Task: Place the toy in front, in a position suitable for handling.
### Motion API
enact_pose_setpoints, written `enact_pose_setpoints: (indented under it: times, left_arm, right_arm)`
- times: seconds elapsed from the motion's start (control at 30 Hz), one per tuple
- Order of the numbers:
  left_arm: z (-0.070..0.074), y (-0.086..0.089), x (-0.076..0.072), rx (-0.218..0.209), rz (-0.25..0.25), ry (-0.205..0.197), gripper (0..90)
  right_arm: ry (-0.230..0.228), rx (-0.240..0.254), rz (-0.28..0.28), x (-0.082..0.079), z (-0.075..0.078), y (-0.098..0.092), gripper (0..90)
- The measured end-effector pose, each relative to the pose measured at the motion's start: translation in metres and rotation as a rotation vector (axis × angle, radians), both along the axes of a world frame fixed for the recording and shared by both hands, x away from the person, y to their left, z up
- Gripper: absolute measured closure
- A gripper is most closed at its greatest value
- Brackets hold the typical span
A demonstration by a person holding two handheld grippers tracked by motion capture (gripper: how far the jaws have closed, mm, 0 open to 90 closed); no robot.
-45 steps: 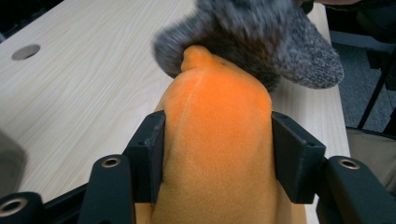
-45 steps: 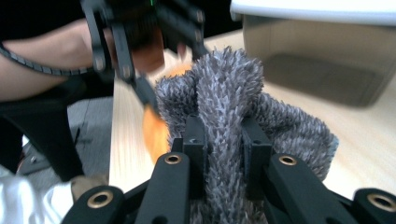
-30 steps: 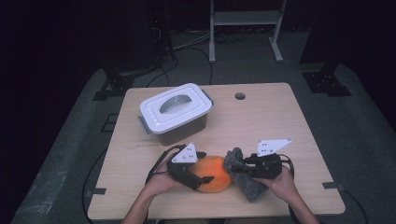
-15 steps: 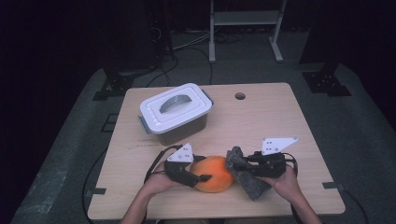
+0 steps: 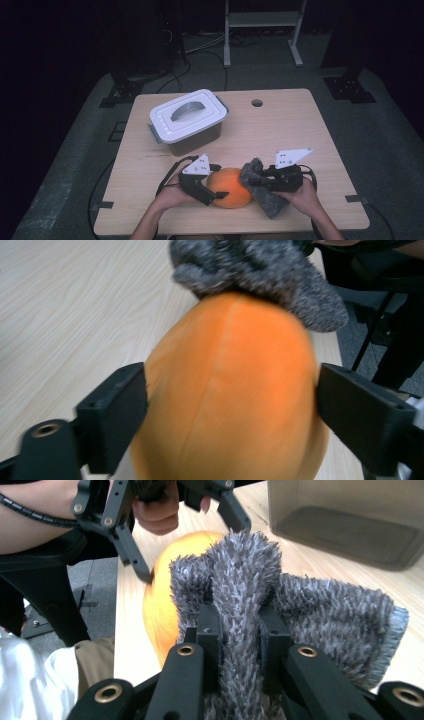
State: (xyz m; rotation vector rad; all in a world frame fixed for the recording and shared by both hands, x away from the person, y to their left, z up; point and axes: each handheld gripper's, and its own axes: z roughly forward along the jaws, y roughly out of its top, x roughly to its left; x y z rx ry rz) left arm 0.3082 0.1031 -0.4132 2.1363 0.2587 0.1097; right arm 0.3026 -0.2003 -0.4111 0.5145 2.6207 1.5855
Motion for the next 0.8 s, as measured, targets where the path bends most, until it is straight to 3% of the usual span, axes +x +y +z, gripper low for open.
enact_pose_setpoints:
  times: [0.17,0.23,0.37,0.43,0.47,0.53,0.8]
  left_arm:
    - [-0.008,0.007,0.006,-0.015,-0.001,0.053,8.6]
    - [-0.012,0.008,0.008,0.004,-0.013,0.071,5.6]
    - [-0.02,0.008,0.011,0.01,-0.043,0.118,9.2]
    - [-0.02,0.007,0.009,-0.004,-0.05,0.1,22.3]
    - [-0.019,0.007,0.008,-0.016,-0.058,0.093,22.3]
    - [-0.017,0.007,0.007,-0.011,-0.061,0.073,30.7]
    - [0.0,0.017,0.004,-0.056,-0.043,0.001,42.3]
  right_arm:
    - [0.011,-0.015,0.003,0.001,-0.003,-0.007,75.9]
    - [0.02,-0.027,-0.005,0.002,-0.005,-0.013,75.9]
    - [0.031,-0.032,-0.016,0.004,-0.007,-0.019,75.9]
    - [0.031,-0.034,-0.017,0.004,-0.007,-0.02,75.9]
    - [0.03,-0.036,-0.019,0.004,-0.007,-0.019,75.9]
    - [0.028,-0.04,-0.021,0.004,-0.006,-0.02,75.9]
    - [0.021,-0.019,-0.031,0.004,-0.006,-0.018,75.8]
